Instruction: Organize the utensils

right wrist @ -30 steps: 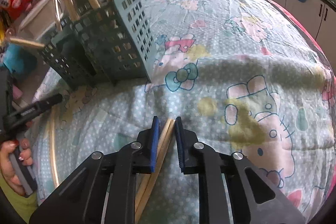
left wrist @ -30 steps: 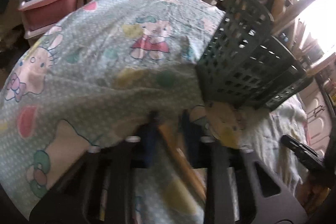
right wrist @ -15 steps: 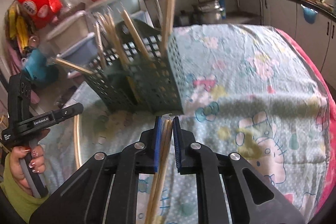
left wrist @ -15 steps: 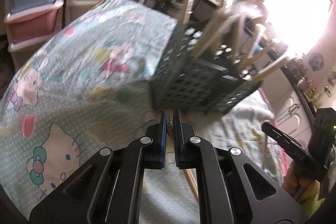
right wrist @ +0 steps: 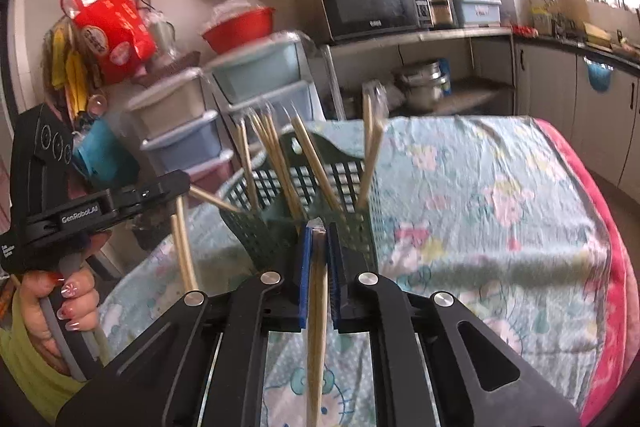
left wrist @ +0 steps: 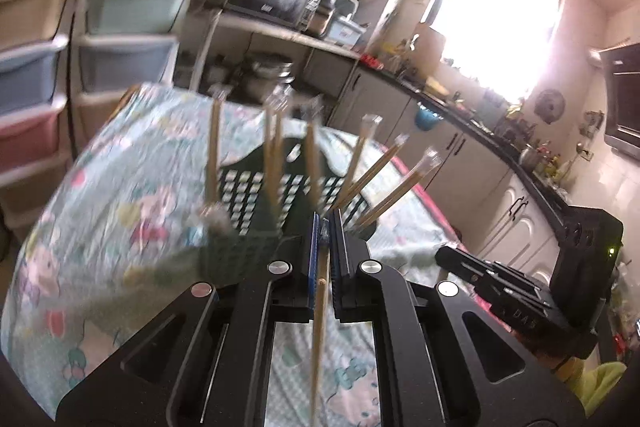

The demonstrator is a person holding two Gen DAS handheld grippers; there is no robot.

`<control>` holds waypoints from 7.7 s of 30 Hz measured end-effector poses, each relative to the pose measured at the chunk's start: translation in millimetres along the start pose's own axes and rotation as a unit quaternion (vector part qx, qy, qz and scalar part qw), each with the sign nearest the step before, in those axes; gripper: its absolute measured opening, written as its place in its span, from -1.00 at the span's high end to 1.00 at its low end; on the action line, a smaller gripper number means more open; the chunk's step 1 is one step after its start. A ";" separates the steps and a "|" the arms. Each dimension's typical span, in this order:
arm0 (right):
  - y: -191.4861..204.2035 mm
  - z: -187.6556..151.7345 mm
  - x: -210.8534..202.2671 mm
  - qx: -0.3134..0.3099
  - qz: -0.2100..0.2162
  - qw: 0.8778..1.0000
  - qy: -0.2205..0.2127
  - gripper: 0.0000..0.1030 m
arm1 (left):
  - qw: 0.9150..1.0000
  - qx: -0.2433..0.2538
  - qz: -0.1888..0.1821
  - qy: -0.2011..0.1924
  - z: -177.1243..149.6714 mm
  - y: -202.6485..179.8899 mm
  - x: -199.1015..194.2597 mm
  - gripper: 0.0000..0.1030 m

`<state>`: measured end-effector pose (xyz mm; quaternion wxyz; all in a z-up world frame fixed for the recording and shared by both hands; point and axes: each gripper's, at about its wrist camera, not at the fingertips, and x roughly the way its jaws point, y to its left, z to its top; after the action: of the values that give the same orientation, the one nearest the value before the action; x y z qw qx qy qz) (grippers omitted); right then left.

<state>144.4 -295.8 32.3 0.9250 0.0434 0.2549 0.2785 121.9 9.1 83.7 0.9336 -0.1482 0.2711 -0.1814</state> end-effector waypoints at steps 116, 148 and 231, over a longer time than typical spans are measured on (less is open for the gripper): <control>3.3 30.5 23.2 -0.005 -0.031 0.997 -0.073 -0.31 | 0.997 0.019 0.064 -0.026 13.3 6.9 -7.4 -0.79; -1.1 -43.8 7.5 -0.007 -0.055 0.997 -0.053 -0.86 | 0.995 0.039 0.080 -0.043 -71.7 -2.8 3.7 -0.79; 11.7 -94.8 -4.2 -0.048 -0.141 0.977 -0.154 -0.87 | 0.986 0.072 0.105 -0.103 -106.4 -1.1 8.8 -0.79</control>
<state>88.6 -294.1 -45.4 0.9841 0.0046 0.0995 0.1472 68.9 -14.5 -5.9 0.9787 -0.0692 0.1735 -0.0849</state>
